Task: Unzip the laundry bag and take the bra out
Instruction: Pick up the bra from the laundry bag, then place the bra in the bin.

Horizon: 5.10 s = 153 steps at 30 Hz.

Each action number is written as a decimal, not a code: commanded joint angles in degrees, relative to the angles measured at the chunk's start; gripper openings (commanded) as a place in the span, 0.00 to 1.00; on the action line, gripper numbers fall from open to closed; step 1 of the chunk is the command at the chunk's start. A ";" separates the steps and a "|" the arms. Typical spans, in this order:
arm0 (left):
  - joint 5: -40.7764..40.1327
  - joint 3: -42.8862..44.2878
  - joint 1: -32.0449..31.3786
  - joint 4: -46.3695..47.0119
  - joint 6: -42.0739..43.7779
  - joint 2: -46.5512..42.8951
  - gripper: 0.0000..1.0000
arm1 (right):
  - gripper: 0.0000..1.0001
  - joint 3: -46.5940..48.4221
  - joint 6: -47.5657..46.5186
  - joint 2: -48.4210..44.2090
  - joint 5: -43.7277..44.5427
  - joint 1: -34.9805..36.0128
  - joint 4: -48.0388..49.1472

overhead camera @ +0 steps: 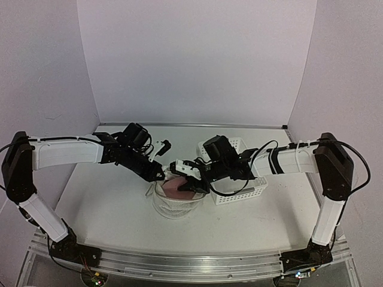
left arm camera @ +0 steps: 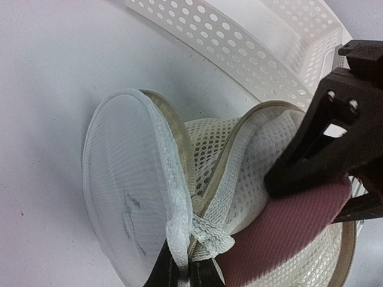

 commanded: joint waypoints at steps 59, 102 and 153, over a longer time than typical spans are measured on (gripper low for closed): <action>-5.94 0.65 0.21 0.75 -3.29 -0.39 0.00 | 0.00 6.65 2.82 -28.63 43.77 -0.57 17.13; -10.54 6.48 -1.41 6.11 -5.83 5.29 0.00 | 0.10 2.01 56.78 -3.79 25.08 -20.29 -16.84; -12.39 6.39 -2.83 3.61 -4.85 5.21 0.00 | 0.61 12.74 38.58 -3.65 11.00 -4.69 -24.82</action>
